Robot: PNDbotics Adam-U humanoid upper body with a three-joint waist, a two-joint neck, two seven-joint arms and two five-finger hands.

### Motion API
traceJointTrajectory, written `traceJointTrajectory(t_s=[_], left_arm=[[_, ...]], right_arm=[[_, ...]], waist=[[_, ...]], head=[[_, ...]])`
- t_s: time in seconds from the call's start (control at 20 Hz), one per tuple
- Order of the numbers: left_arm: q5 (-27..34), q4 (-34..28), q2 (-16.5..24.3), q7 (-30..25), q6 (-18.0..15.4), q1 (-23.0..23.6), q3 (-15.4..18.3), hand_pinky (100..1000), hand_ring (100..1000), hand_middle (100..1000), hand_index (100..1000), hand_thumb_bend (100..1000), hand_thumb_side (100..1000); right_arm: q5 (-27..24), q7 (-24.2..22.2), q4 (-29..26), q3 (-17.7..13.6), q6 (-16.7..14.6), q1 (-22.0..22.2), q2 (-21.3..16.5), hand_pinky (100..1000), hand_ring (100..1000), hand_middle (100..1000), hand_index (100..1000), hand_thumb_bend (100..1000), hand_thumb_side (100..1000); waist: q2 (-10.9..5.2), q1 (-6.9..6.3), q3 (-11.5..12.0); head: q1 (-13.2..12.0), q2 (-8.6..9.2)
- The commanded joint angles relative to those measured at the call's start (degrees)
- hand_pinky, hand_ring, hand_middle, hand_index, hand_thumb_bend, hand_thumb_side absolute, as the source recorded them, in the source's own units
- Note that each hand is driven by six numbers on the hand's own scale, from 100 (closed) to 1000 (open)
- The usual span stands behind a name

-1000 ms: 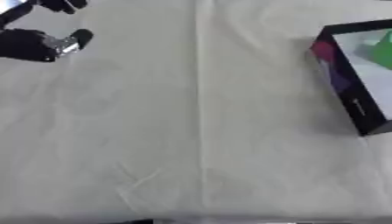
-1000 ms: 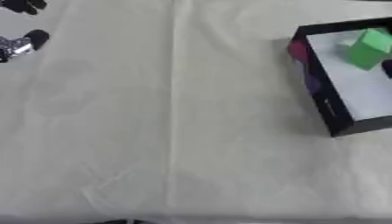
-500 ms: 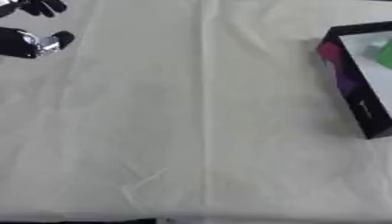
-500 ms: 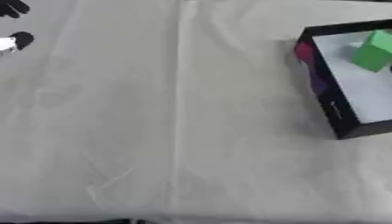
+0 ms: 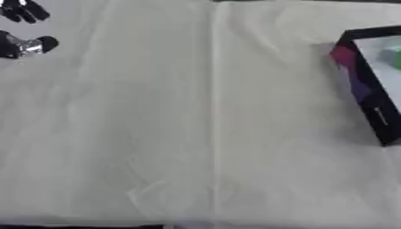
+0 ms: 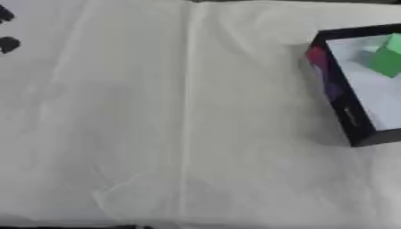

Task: Pick up the objects with one hand, pass them to the other hand, and then place them into the box on the other side of the table.

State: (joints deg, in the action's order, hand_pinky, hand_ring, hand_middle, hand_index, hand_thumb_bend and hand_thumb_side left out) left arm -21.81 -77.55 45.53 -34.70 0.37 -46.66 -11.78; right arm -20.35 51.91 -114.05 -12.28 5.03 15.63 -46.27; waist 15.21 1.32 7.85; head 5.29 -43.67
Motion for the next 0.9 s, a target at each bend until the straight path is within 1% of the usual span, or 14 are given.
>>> traceJointTrajectory(t_s=[0.05, 0.35, 0.6, 0.75, 0.9], left_arm=[[-1.0, 0.5, 3.5, -0.8, -0.3, -0.4, 1.4, 861, 815, 771, 842, 444, 573], [-3.6, 2.0, 5.5, -2.5, -0.3, 0.8, 1.7, 862, 826, 778, 847, 521, 589], [-6.3, 4.0, 6.9, -4.3, -0.3, 1.8, 1.5, 863, 831, 774, 845, 590, 642], [-7.3, 4.6, 7.5, -5.1, 0.4, 2.3, 1.3, 863, 834, 774, 842, 627, 664], [-7.9, 5.0, 7.8, -6.0, 1.1, 2.6, 0.8, 867, 839, 777, 843, 651, 699]], right_arm=[[0.3, 0.1, -0.5, -0.5, -0.2, -0.1, -2.2, 618, 683, 689, 770, 820, 221], [1.4, -0.1, -0.5, 0.8, 0.1, 0.1, -1.8, 621, 684, 692, 772, 823, 224], [2.2, -0.4, -0.5, 1.4, 0.5, 0.3, -1.3, 622, 693, 693, 773, 826, 226], [2.5, -0.4, -0.5, 1.5, 0.7, 0.6, -1.2, 622, 695, 693, 774, 827, 227], [2.7, -0.2, -0.5, 1.5, 0.9, 1.1, -1.0, 623, 695, 694, 775, 828, 228]], waist=[[-1.47, -0.89, 0.0], [-1.54, -1.03, 0.1], [-1.59, -1.19, 0.2], [-1.72, -1.32, 0.3], [-1.94, -1.41, 0.5]], head=[[-0.3, 0.46], [-1.0, 0.59], [-1.4, 0.65], [-1.6, 0.44], [-2.8, 0.55]])
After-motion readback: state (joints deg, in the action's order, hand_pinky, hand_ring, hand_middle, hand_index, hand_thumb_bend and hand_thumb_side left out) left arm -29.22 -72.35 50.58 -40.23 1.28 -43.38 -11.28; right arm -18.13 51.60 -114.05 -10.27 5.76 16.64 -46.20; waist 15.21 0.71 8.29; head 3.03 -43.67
